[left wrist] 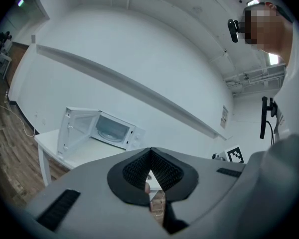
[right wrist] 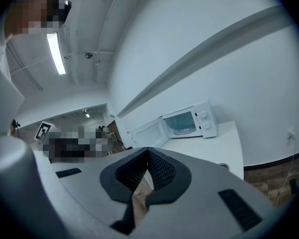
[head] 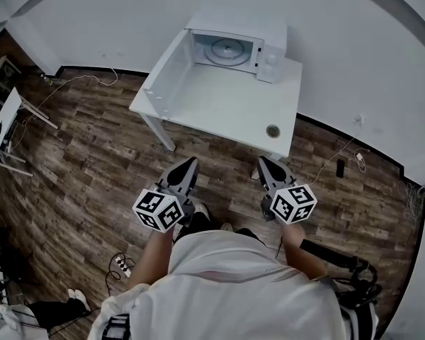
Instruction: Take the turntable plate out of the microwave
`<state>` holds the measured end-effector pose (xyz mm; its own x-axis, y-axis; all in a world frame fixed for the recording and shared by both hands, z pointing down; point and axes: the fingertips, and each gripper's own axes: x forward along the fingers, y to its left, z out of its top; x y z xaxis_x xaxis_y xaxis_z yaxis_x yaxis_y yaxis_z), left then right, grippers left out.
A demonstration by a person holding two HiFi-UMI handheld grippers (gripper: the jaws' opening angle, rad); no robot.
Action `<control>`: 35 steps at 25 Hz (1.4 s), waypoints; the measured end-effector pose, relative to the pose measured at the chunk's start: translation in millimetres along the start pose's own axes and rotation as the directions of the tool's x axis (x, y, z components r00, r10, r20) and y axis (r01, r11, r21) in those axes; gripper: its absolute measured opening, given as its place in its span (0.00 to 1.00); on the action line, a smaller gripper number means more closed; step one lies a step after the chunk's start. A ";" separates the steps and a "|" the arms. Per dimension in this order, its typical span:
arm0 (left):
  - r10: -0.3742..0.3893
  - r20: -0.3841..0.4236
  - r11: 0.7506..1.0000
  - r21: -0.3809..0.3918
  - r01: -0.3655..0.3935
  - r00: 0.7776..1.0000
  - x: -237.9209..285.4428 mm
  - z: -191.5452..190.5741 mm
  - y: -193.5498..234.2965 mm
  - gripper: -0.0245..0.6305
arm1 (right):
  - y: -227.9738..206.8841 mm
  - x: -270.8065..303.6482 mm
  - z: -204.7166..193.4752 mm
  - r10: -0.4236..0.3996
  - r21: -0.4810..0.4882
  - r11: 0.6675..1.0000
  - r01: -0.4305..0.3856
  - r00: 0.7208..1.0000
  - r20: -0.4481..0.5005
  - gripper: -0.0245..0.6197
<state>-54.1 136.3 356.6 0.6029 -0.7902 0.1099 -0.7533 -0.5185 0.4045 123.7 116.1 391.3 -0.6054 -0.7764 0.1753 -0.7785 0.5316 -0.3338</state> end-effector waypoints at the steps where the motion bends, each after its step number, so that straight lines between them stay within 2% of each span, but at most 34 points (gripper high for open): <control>1: -0.002 -0.004 1.000 0.001 0.002 1.000 5.1 0.5 2.9 0.05 | -2.4 4.7 -0.2 0.000 0.002 1.000 0.000 1.000 -0.004 0.04; 6: -0.022 -0.015 1.000 -0.004 0.021 1.000 41.2 5.0 30.2 0.05 | -25.6 33.4 6.0 -0.027 -0.001 1.000 0.027 1.000 -0.011 0.04; 11: -0.067 -0.013 0.998 -0.017 0.067 0.998 99.8 24.3 55.6 0.05 | -62.1 67.7 31.3 -0.073 -0.011 0.997 0.073 0.997 0.000 0.04; 16: -0.111 -0.038 0.994 -0.007 0.111 0.993 154.7 41.6 80.1 0.05 | -88.5 114.7 51.7 -0.105 -0.006 0.994 0.105 0.994 0.001 0.04; 22: -0.119 -0.039 0.993 0.010 0.119 0.992 207.5 73.8 128.5 0.05 | -108.6 184.5 75.5 -0.128 -0.012 0.992 0.128 0.992 -0.007 0.04; 28: -0.123 -0.076 0.992 -0.027 0.122 0.989 264.3 77.0 164.2 0.05 | -131.7 237.5 100.5 -0.159 -0.017 0.987 0.159 0.987 0.006 0.04; 35: -0.127 -0.091 0.990 -0.080 0.120 0.988 298.3 74.1 185.5 0.05 | -154.2 274.2 97.7 -0.164 0.006 0.986 0.165 0.986 -0.036 0.04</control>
<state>-33.4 -219.9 397.1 0.7150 -0.6851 0.1394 -0.6521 -0.5816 0.4863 94.0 -211.9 400.4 -0.4748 -0.8404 0.2613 -0.8666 0.3946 -0.3055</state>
